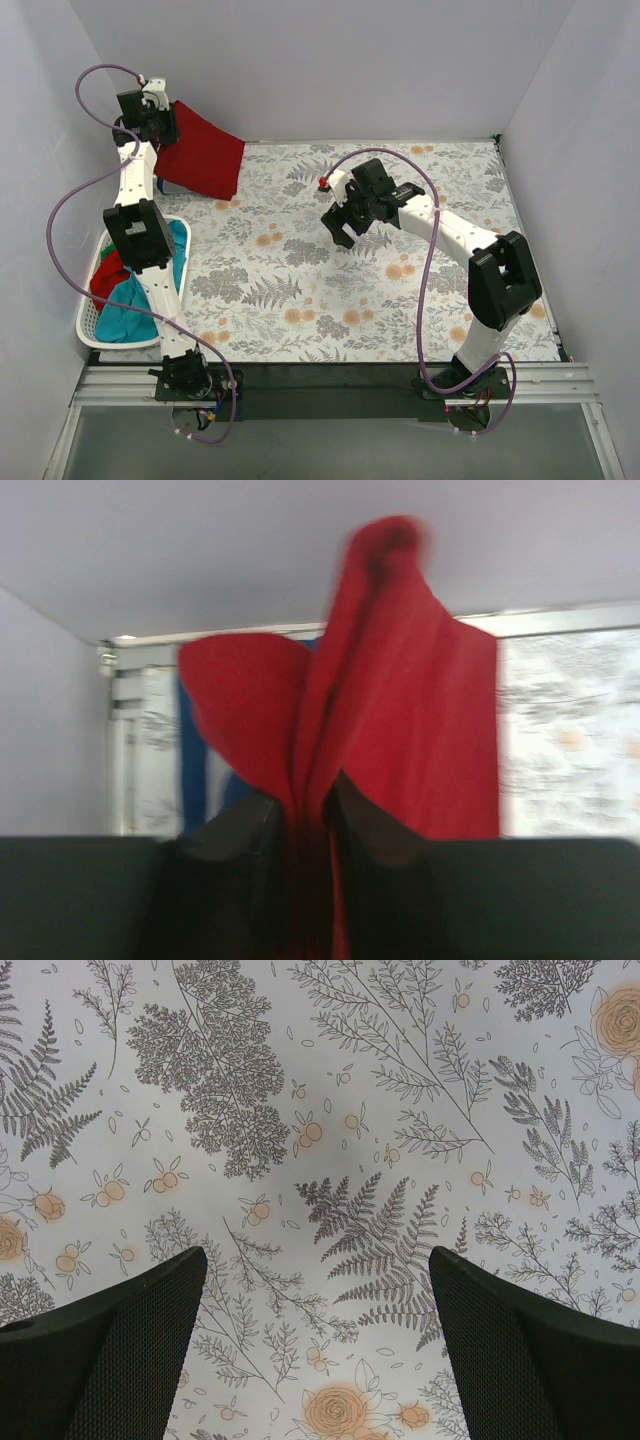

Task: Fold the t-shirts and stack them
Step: Neatly place the folded tshirt to the corner, then reset both grippers

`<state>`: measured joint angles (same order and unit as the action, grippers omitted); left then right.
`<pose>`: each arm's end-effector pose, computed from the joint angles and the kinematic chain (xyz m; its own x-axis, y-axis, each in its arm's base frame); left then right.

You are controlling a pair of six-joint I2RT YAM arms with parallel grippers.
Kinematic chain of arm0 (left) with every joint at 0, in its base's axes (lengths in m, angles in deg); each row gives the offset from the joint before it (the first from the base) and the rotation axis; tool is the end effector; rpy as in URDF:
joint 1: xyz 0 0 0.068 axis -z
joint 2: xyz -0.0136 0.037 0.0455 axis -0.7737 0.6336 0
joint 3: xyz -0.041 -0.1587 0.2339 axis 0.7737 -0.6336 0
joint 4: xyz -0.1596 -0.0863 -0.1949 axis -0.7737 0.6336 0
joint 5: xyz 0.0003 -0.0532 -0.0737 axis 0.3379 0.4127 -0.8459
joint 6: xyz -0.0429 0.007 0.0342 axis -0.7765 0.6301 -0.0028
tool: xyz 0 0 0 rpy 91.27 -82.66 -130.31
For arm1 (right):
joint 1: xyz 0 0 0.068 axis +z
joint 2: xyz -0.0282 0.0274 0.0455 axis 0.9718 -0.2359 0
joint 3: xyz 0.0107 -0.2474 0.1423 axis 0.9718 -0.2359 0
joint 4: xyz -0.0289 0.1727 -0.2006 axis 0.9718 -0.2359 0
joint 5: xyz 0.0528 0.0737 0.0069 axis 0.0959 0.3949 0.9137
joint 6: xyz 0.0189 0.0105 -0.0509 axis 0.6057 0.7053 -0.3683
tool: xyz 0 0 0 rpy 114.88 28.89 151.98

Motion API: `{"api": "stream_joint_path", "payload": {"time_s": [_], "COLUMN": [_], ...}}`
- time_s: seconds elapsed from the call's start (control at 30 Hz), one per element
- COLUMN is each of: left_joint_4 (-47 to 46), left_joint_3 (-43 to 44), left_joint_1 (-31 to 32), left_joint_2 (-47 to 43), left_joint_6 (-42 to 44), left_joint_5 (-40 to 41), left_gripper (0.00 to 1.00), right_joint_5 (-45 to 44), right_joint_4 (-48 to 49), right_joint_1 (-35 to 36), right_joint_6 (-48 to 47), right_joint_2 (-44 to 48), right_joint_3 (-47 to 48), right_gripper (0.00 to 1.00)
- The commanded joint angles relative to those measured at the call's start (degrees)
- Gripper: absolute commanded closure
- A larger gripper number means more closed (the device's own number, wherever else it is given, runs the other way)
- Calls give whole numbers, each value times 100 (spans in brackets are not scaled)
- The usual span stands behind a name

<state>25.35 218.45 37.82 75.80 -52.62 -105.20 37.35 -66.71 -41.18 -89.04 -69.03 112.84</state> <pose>0.5452 0.1142 0.3122 -0.4422 -0.5609 -0.6999 -0.2210 0.8244 -0.5211 0.3210 0.2361 0.2724 -0.3314 -0.6367 -0.6962 -0.8437 0.5303 -0.0834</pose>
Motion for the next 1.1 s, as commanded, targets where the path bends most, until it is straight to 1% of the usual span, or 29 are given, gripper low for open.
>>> {"api": "stream_joint_path", "payload": {"time_s": [0.0, 0.03, 0.1, 0.27, 0.33, 0.4, 0.43, 0.5, 0.53, 0.6, 0.67, 0.7, 0.77, 0.8, 0.83, 0.93, 0.97, 1.0, 1.07], "left_joint_4": [-681, -761, -919, -1104, -1096, -1069, -1026, -841, -762, -271, 325, 485, 880, 960, 1022, 1505, 1845, 1927, 1858], "left_joint_3": [139, 139, 218, 315, 175, -219, -361, -772, -836, -784, -582, -564, -581, -643, -722, -1012, -1186, -1345, -1845], "left_joint_1": [-242, -260, -278, -375, -462, -498, -489, -489, -498, -454, -419, -375, -331, -305, -287, 28, 421, 642, 1204], "left_joint_2": [297, 368, 491, 448, 203, -61, -367, -676, -878, -994, -1081, -1125, -1257, -1414, -1512, -1811, -1890, -2082, -2355], "left_joint_6": [434, 530, 680, 822, 743, 558, 514, 330, 216, -38, -215, -320, -479, -566, -689, -498, -105, 55, 118], "left_joint_5": [399, 600, 829, 1084, 919, 533, 349, -221, -373, -688, -804, -874, -1278, -1366, -1628, -1798, -1519, -1195, -632], "left_gripper": [67, 49, 10, 9, 9, 9, 9, 9, 9, 8, 8, 8, 7, 7, 6, 6, 5, 5, 5], "right_joint_5": [80, 80, 63, 62, 71, 36, 19, -43, -60, -87, -113, -113, -113, -113, -122, -96, -61, -17, 132], "right_joint_4": [-41, -41, -32, -41, -41, -41, -41, -32, -41, -41, -41, -50, -76, -94, -120, -287, -340, -436, -542], "right_joint_1": [42, 59, 68, 86, 86, 86, 86, 77, 59, 16, -55, -151, -265, -388, -467, -889, -1012, -1300, -1600], "right_joint_6": [-23, -23, -23, -31, -23, -14, -14, 4, 13, 30, 30, 30, 4, -31, -40, -5, 12, 21, 74], "right_joint_2": [16, 34, 69, 130, 148, 148, 157, 166, 174, 236, 289, 350, 438, 525, 561, 719, 763, 850, 948], "right_joint_3": [247, 230, 203, 133, 124, 124, 124, 107, 98, 54, 28, 10, -16, -25, -34, -25, -34, -34, -60], "right_gripper": [2, 2, 2, 2, 2, 2, 2, 2, 2, 2, 2, 2, 2, 2, 2, 2, 2, 2, 2]}}
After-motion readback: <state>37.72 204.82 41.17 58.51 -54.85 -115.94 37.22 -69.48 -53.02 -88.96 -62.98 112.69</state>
